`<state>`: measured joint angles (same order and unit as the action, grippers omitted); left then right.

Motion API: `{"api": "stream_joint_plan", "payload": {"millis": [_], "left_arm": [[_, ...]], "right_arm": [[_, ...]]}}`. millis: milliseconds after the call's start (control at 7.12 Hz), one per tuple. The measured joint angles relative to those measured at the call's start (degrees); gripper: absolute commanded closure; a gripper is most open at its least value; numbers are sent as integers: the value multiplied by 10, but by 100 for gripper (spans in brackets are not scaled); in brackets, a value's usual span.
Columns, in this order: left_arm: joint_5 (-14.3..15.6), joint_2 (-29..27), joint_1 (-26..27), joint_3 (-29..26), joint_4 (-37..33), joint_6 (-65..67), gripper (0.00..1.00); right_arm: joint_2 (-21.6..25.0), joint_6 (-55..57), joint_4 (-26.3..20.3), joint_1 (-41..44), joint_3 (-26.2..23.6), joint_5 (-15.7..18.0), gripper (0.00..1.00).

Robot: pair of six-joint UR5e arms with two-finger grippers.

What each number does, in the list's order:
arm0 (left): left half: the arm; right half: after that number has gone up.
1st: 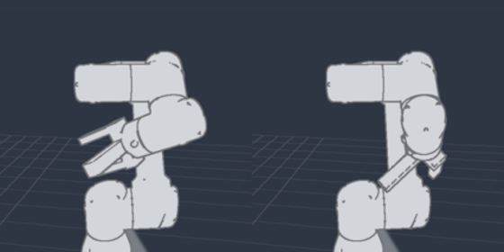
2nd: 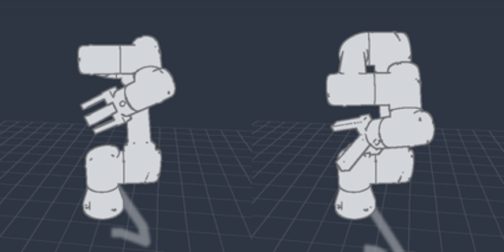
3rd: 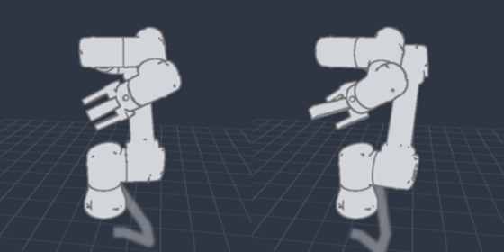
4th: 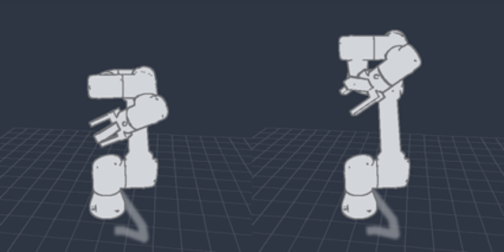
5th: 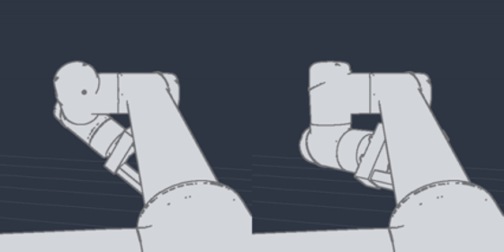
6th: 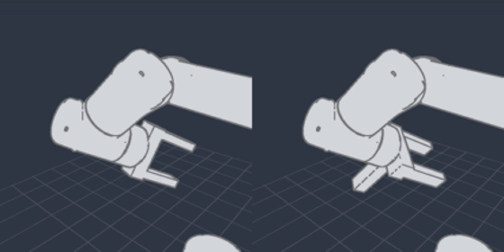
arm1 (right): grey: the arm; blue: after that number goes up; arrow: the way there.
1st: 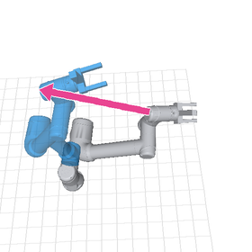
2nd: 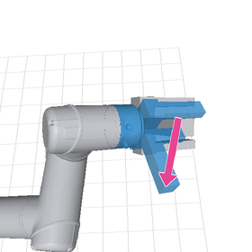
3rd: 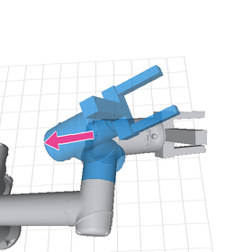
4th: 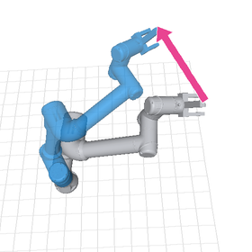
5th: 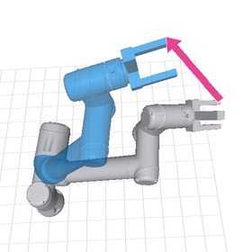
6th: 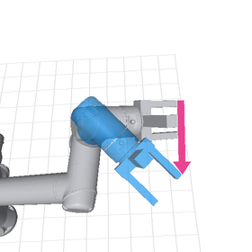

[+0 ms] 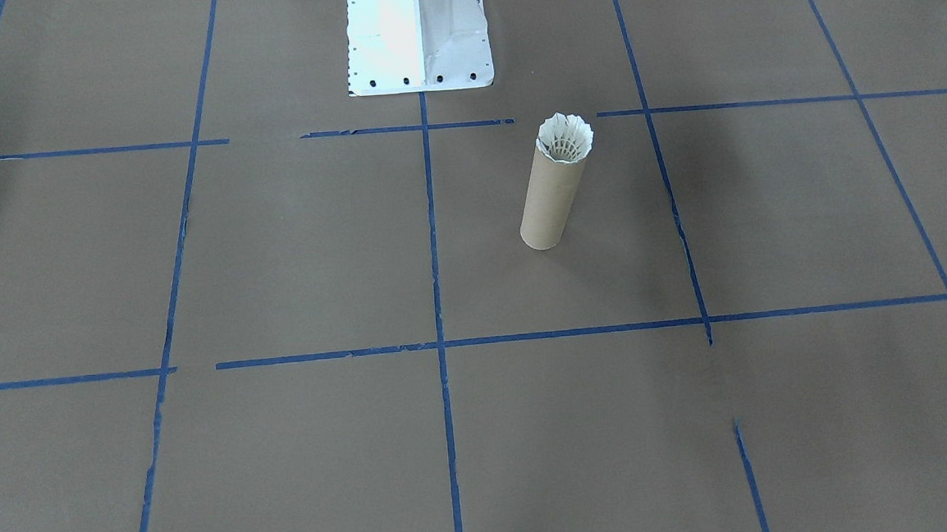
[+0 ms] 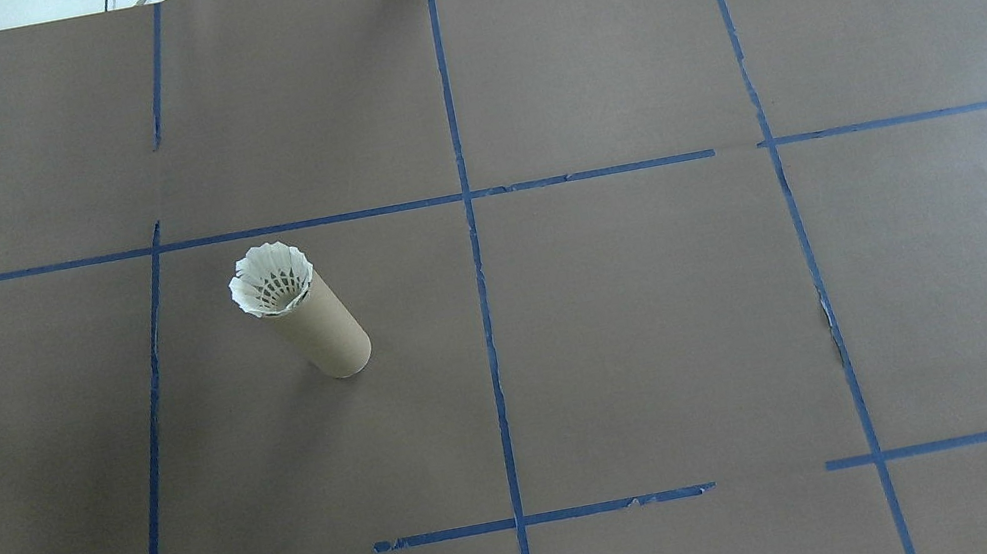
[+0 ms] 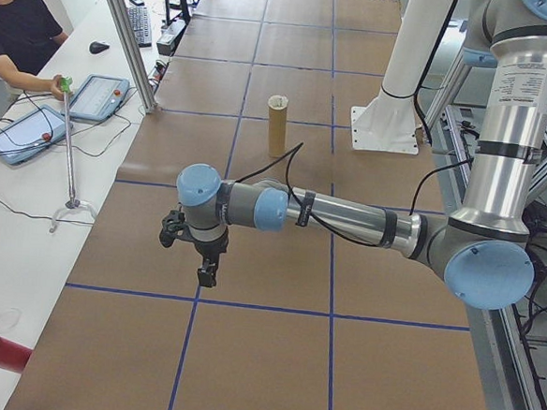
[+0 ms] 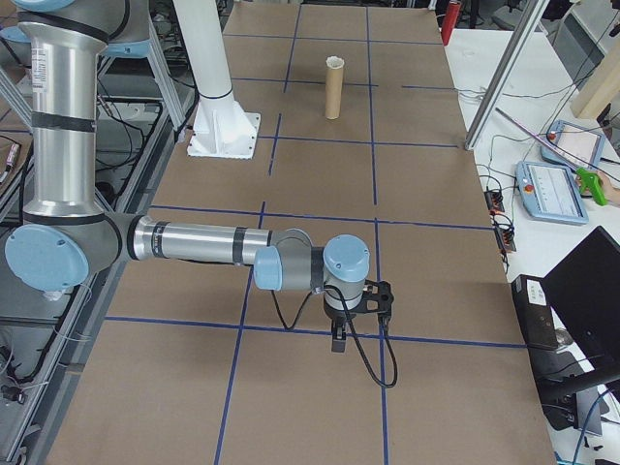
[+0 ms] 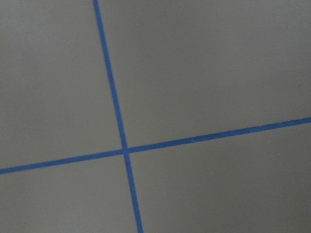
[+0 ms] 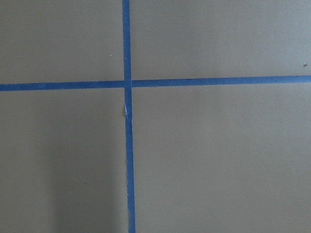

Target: Collect badminton balls into bucket

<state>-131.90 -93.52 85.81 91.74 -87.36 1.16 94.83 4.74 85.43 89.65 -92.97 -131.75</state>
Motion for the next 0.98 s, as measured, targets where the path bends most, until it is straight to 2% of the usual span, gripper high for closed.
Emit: {"api": "stream_joint_plan", "payload": {"millis": [281, 983], "left_arm": [[0, 4, 2, -36, -25, 1, 0], [0, 11, 42, -28, -24, 2, 0]], "right_arm": [[0, 0, 0, 0, 0, 0, 0], [0, 0, 0, 0, 0, 0, 0]]}}
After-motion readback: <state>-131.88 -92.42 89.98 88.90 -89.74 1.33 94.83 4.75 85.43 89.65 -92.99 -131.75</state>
